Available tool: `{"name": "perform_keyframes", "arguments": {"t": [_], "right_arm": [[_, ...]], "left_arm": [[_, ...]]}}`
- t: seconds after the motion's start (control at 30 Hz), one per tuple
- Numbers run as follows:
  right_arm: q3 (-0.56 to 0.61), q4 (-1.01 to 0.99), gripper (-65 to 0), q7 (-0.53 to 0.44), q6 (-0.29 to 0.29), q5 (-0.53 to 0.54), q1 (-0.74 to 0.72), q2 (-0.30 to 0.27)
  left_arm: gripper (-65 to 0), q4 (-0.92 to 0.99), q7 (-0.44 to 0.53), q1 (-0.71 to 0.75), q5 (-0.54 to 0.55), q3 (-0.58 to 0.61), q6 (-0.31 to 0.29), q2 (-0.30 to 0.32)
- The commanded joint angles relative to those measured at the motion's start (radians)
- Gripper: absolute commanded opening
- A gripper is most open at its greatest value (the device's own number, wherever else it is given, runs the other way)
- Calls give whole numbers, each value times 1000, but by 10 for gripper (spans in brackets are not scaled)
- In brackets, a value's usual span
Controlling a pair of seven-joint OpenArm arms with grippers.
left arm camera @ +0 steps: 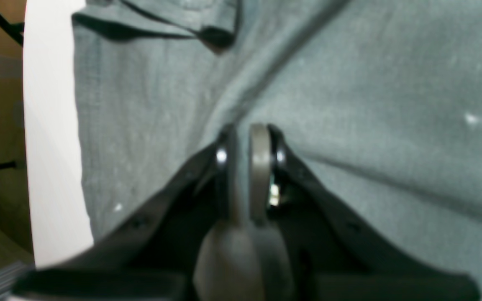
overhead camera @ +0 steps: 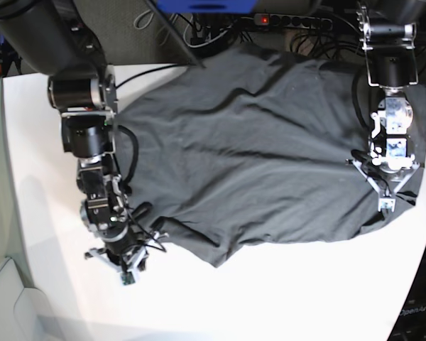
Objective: Layout the t-shirt on the table in an organized manner, then fold the t-shirt properly
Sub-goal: 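Release and regrasp the shirt edge with the right gripper nearby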
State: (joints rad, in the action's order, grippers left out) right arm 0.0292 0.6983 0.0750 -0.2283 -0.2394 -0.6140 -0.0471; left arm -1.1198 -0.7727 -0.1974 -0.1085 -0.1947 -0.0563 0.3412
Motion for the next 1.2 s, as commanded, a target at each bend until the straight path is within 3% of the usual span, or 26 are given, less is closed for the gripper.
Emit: {"name": "perform_keyframes", "arguments": {"t": [0.0,0.07,0.2,0.3,0.43,0.63,0.87,1.0,1.1,1.17], "right_arm": [[1,16,-581,-34,4,8,-33,5],[2,21,-581,4,-23,8,-31,6],[-1,179,-584,151,-222,13,33,16],[4,380,-584,208,-357,8,115,56],[19,551,-581,245,-469,8,196,94],[94,432,-583,242,-470,8,208,97],[91,156,-582,116,-470,7,82,95],[91,44,-582,85,-470,7,18,94],[96,-27,-581,45,-400,7,-10,75],[96,-68,-581,15,-391,7,-27,75]], "left_arm": [[-586,-10,5,-18,-7,-2,3,17],[-586,-10,5,-18,-7,-2,3,17],[-586,-4,5,-18,-7,-2,3,17],[-586,-3,5,-20,-9,-2,3,17],[-586,-10,5,-21,-9,-1,3,17],[-586,-12,5,-21,-9,-1,3,17],[-586,-4,5,-18,-9,-1,3,19],[-586,-3,52,-10,-9,2,3,35],[-586,-3,57,-9,-9,-1,3,37],[-586,-3,57,-9,-9,-1,3,37]]}}
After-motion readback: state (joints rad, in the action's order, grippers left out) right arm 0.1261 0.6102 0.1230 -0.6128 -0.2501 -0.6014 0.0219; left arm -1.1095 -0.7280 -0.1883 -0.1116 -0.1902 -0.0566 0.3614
